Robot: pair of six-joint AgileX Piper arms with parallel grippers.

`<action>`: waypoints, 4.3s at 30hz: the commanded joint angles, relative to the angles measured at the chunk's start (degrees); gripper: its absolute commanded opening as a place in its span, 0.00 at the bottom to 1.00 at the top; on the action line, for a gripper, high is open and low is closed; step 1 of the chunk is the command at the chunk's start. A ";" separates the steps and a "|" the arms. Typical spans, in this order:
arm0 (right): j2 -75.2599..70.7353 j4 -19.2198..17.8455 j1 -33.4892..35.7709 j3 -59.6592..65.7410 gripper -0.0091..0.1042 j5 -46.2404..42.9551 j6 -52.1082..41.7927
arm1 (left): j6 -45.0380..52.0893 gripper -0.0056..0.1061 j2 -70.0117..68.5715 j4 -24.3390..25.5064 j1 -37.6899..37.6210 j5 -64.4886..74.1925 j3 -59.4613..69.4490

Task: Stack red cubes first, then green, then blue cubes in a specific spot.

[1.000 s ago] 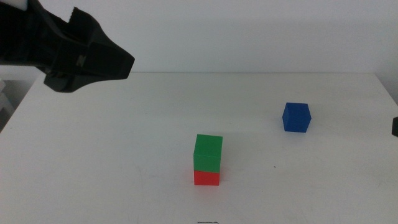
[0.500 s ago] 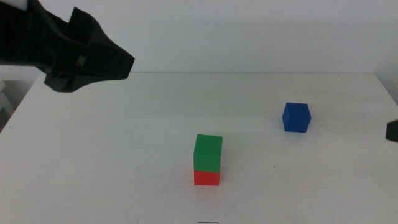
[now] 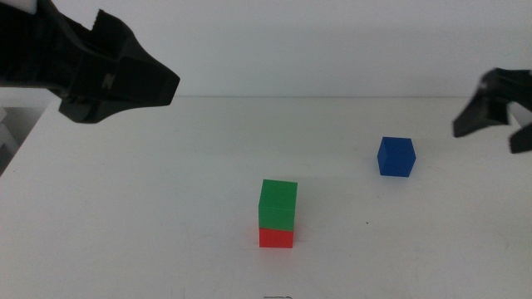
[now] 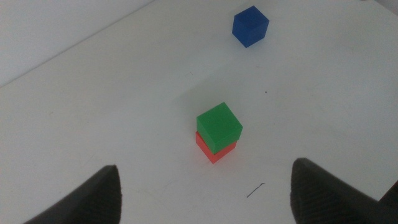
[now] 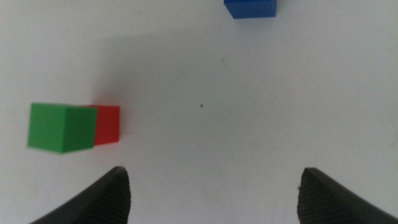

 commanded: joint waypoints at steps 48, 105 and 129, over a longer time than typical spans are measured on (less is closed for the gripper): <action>45.10 -25.75 10.46 -32.70 0.71 -11.60 16.85 | -0.27 0.88 -0.72 -0.87 -0.12 -3.19 -1.49; 29.56 -32.90 43.18 -34.37 0.07 6.95 42.40 | -0.27 0.88 -0.72 -0.87 -0.12 -3.20 -1.49; 33.00 -32.32 43.06 -34.71 0.07 6.95 46.74 | -0.27 0.88 -0.72 -0.87 -0.12 -3.20 -1.49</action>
